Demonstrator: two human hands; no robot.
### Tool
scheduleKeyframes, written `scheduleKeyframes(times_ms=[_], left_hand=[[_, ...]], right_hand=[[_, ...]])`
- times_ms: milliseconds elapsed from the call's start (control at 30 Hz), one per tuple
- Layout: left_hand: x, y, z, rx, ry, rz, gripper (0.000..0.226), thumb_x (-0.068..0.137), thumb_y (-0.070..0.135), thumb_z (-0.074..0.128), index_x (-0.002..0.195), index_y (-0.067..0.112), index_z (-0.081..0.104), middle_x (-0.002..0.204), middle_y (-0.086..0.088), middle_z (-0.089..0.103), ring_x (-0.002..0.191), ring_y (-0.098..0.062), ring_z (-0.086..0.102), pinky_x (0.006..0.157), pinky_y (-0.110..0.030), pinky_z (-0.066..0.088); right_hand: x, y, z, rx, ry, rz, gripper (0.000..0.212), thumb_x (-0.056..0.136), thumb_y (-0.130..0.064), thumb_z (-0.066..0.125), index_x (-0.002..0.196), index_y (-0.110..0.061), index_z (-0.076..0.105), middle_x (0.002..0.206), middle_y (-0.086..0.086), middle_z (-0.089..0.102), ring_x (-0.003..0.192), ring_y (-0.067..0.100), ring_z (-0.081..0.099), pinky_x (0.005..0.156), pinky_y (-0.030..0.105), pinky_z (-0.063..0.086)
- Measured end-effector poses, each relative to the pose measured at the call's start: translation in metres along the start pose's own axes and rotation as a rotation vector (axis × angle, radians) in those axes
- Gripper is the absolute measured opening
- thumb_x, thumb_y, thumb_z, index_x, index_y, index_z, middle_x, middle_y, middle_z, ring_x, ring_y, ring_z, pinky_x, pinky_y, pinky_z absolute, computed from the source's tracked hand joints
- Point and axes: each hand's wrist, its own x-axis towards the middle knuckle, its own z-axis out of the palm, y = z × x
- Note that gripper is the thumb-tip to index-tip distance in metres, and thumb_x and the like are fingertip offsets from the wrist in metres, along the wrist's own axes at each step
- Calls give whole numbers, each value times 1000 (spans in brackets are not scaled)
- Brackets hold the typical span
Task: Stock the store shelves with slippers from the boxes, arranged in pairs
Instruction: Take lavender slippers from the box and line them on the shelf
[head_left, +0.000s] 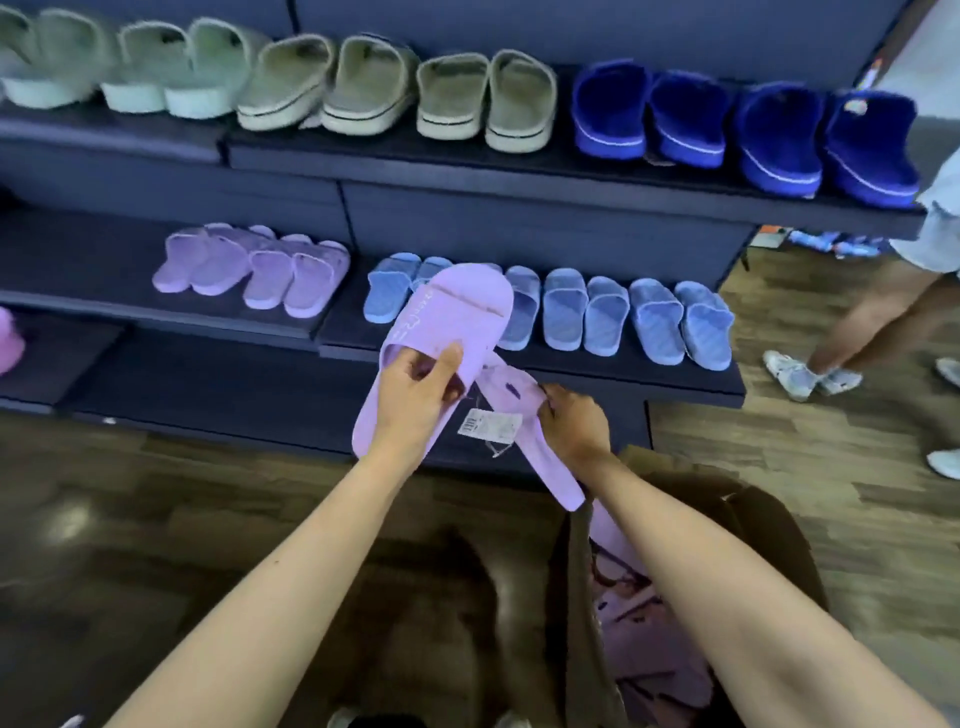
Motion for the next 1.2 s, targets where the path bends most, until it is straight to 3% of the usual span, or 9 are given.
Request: scheduleKeyframes(times_ms=[67,167,333,467,667,967,1033,1100,1200], left_hand=[[9,0,-47,220,97,15,22,82,14,68,101,14,57,93,-1,63,89,-19,58,78,-30,47],[20,0,-123,475,246,12,48,80,14,68,122,5,45,109,-7,59,100,-23,54,82,-27,39],[28,12,-243,538,472,-29,34,82,9,65,112,1,52,93,-13,59,82,-24,56,66,-25,40],[33,19,-323,579,567,-1,23,82,13,66,103,4,61,82,-4,59,62,-9,52,46,-4,38],[68,19,-408,513,654,-42,30,79,21,69,106,9,65,97,-6,69,91,-21,65,81,-31,52],[219,31,-498,382,623,-179,34,83,15,67,110,-4,58,98,-10,65,82,-17,57,74,-25,49],[250,42,-515,368,597,-214,30,84,12,65,107,-6,59,87,-6,62,70,-10,54,64,-10,47],[278,54,-531,342,599,-219,16,86,10,63,100,2,60,74,1,54,63,-3,47,47,0,38],[314,60,-556,254,592,-264,7,88,10,60,88,8,53,70,3,51,62,-5,48,53,-11,43]], right_hand=[[10,-44,7,-74,-16,-100,28,93,-20,42,102,-7,65,101,16,67,98,35,59,73,33,45],[22,-118,25,-223,-103,-281,32,95,-28,39,103,-12,66,102,13,68,97,33,62,76,34,48],[33,-245,58,-327,-169,-472,28,94,-28,42,109,-12,59,112,13,65,102,34,60,77,33,44],[38,-336,88,-272,-178,-552,28,91,-34,48,99,-11,60,110,12,65,101,33,60,73,32,41],[66,-440,137,-254,-234,-761,33,91,-28,49,123,-20,57,123,4,57,109,28,56,83,32,44],[183,-554,218,39,-329,-663,17,80,-20,61,93,-14,69,96,10,67,81,25,59,67,25,39],[207,-578,229,64,-329,-642,13,79,-19,60,87,-13,69,91,11,68,73,21,53,64,24,38],[229,-602,236,56,-311,-616,12,80,-20,59,87,-16,68,92,9,68,74,22,56,64,25,39],[253,-631,245,54,-281,-568,18,82,-24,60,97,-20,69,100,6,68,87,28,62,72,28,45]])
